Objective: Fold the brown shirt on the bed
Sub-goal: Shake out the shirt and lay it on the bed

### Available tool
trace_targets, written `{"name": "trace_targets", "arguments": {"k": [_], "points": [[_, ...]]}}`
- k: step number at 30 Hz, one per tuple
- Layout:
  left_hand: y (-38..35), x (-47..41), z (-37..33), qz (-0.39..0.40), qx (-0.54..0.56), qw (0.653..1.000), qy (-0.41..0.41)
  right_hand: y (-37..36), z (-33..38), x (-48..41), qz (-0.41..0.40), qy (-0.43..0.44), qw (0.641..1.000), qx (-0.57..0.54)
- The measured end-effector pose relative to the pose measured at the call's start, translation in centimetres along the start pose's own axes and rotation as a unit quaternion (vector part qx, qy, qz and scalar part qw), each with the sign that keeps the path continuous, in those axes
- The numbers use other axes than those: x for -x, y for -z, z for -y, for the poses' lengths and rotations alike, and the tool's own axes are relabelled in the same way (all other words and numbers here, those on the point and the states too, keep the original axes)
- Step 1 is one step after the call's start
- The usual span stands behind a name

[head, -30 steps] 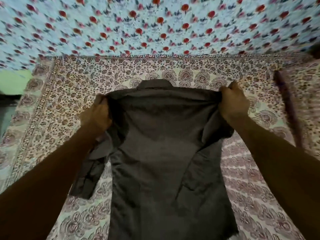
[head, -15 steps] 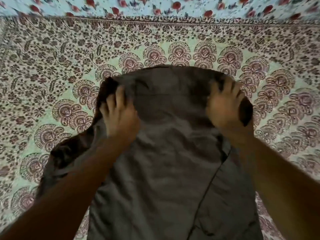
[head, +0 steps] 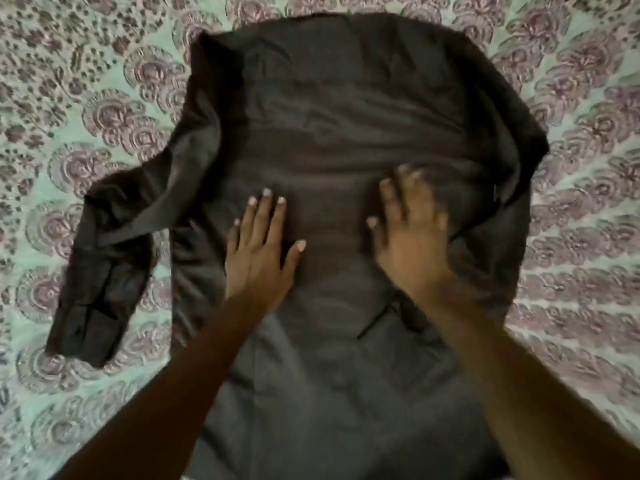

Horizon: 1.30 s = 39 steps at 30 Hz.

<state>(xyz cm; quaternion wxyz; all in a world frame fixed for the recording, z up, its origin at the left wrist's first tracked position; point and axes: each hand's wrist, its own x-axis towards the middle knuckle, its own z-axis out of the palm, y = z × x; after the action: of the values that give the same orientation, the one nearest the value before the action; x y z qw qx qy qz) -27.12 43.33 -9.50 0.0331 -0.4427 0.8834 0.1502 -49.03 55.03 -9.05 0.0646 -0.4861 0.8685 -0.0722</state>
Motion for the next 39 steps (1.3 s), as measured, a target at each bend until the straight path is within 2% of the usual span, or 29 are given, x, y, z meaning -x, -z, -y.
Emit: {"name": "trace_targets", "arguments": {"k": [2,4,6,9,11,13,15,16,17,18,19,22,24,25,26,28,29,30,31,32,36,39], "points": [[-1.8,5.4,-0.3,0.001,-0.037,0.999,0.005,-1.2,2.0,6.5,0.080,0.112,0.991,-0.004],[-2.6,10.4,0.7,-0.008,-0.046,0.996,0.077,-1.3,-0.3,11.0,0.094,0.108,0.989,0.023],[-3.1,13.9,2.9,-0.030,-0.028,0.986,0.161,-0.2,-4.6,13.0,0.071,-0.013,0.997,0.039],[-3.3,17.7,5.9,-0.046,-0.007,0.971,0.233,2.4,-10.3,14.2,0.055,-0.195,0.977,0.061],[-3.2,19.4,5.8,-0.048,0.005,0.968,0.248,3.6,-10.1,14.9,0.047,-0.217,0.971,0.090],[-3.2,21.2,4.0,-0.030,-0.005,0.981,0.189,3.6,-6.4,16.8,0.030,-0.125,0.989,0.073],[-4.0,23.7,2.3,-0.013,-0.028,0.996,0.082,1.6,-2.0,20.4,0.024,0.010,1.000,0.003],[-4.6,25.0,2.1,-0.013,-0.034,0.998,0.059,0.3,-0.3,22.7,0.054,0.061,0.997,-0.002],[-5.0,26.5,2.2,-0.019,-0.029,0.997,0.073,-0.6,0.5,25.2,0.088,0.082,0.993,0.017],[-5.3,28.1,2.7,-0.024,-0.014,0.993,0.115,-1.1,0.2,27.3,0.101,0.069,0.992,0.041],[-5.5,29.8,3.3,-0.025,0.008,0.986,0.165,-1.3,-0.8,29.2,0.096,0.022,0.994,0.049],[-5.7,33.4,4.5,-0.022,0.058,0.956,0.285,-1.2,-4.2,33.2,0.051,-0.199,0.978,0.035],[-4.9,34.0,4.0,-0.033,0.083,0.940,0.330,-1.1,-4.5,34.3,0.028,-0.294,0.956,0.004],[-4.5,33.7,3.5,-0.043,0.081,0.950,0.298,-1.0,-3.8,34.4,0.023,-0.291,0.956,-0.001],[-4.2,33.2,2.9,-0.038,0.068,0.969,0.233,-0.8,-2.7,34.4,0.026,-0.247,0.969,0.008],[-4.2,32.5,1.9,0.012,0.030,0.996,0.083,-0.4,0.1,34.4,0.052,-0.060,0.996,0.034],[-4.3,32.5,1.3,0.045,0.012,0.998,0.051,-0.5,1.2,34.7,0.075,0.042,0.995,0.040],[-4.5,32.8,0.9,0.076,-0.002,0.996,0.053,-0.6,2.1,35.4,0.099,0.123,0.986,0.046],[-4.6,33.1,0.5,0.100,-0.007,0.992,0.071,-1.0,2.5,36.4,0.115,0.167,0.978,0.054],[-4.5,33.5,0.3,0.117,-0.003,0.989,0.093,-1.3,2.5,37.7,0.126,0.171,0.976,0.057],[-3.5,33.8,-1.2,0.148,0.007,0.979,0.137,0.1,-1.0,42.0,0.133,0.023,0.991,0.003],[-3.2,31.9,-4.8,0.085,-0.002,0.994,0.072,1.8,-4.2,41.3,0.114,-0.004,0.991,-0.066]]}}
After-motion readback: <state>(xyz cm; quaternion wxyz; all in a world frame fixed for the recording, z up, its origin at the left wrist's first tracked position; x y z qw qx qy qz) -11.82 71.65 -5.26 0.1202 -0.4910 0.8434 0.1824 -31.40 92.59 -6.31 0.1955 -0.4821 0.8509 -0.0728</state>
